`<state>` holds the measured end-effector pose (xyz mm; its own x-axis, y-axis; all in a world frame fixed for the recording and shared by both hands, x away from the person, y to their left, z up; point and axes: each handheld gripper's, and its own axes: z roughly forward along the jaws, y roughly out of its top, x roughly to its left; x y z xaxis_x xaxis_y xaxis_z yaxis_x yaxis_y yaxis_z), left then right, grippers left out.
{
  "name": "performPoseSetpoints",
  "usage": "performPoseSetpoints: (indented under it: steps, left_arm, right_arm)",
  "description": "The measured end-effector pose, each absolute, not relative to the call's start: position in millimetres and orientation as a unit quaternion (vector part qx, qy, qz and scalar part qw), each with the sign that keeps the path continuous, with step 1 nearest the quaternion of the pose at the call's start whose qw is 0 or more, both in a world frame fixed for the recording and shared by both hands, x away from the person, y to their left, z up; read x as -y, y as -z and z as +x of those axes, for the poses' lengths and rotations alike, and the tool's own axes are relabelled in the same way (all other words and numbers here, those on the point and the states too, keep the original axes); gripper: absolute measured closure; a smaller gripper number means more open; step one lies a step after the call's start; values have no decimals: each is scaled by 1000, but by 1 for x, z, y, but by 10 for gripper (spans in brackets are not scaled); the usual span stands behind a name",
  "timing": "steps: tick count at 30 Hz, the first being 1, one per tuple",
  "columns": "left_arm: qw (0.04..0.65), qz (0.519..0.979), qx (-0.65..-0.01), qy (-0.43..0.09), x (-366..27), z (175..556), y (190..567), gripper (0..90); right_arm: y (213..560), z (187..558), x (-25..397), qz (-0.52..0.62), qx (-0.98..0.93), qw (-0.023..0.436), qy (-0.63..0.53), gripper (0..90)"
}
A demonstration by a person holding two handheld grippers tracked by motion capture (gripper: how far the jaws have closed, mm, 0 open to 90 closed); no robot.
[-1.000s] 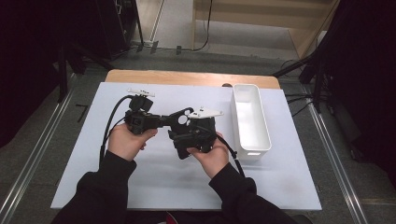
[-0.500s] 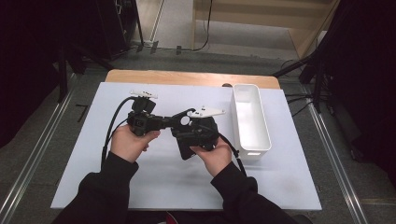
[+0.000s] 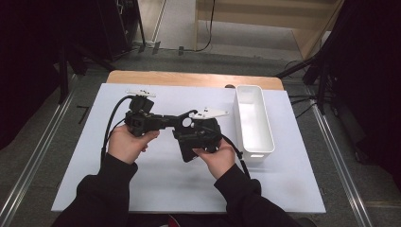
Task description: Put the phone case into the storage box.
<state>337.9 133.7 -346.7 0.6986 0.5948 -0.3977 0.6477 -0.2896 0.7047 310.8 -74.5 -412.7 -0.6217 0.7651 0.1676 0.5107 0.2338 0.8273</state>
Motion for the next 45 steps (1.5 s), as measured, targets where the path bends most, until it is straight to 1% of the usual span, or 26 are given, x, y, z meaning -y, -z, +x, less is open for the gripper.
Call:
performPoseSetpoints:
  steps: [6,9,10,13,14,16,17,19,20,22,26,28,30,32,35,38,45]
  left_arm:
    - [461,797,-390,27,-143,337,337,715]
    - [458,799,-388,33,-147,339,337,659]
    - [458,799,-388,33,-147,339,337,657]
    - [452,805,-381,39,-150,341,339,591]
    - [452,807,-378,40,-150,342,340,591]
    - [454,807,-375,43,-151,343,341,518]
    - [459,807,-371,42,-153,343,341,506]
    - [460,807,-368,38,-154,343,341,442]
    - [462,808,-365,36,-155,344,342,442]
    - [462,811,-358,36,-157,345,344,384]
    - [466,813,-345,46,-162,347,348,380]
    - [465,817,-338,46,-163,348,350,336]
    - [455,826,-328,41,-162,348,352,332]
    - [450,833,-321,35,-161,348,355,298]
    - [446,841,-304,38,-160,348,360,298]
    - [447,841,-301,39,-160,347,362,298]
    - [450,845,-287,36,-161,345,371,299]
  right_arm:
    - [415,312,75,414,-776,134,-457,138]
    - [414,313,78,414,-774,133,-460,138]
    - [414,313,78,414,-774,133,-460,138]
    - [413,315,82,416,-773,128,-462,138]
    - [412,315,83,416,-772,126,-463,138]
    - [411,318,87,415,-773,119,-465,138]
    - [410,319,89,413,-774,116,-466,138]
    - [409,320,91,410,-774,108,-470,138]
    - [409,320,91,410,-774,108,-470,138]
    - [408,320,93,407,-777,108,-469,138]
    - [406,320,94,394,-786,97,-466,138]
    - [405,321,96,388,-789,95,-467,138]
    - [404,322,98,382,-791,90,-469,138]
    - [403,322,99,379,-793,86,-469,138]
    - [402,324,103,366,-799,72,-471,138]
    - [401,325,105,361,-801,62,-473,138]
    - [398,326,111,344,-811,55,-470,137]
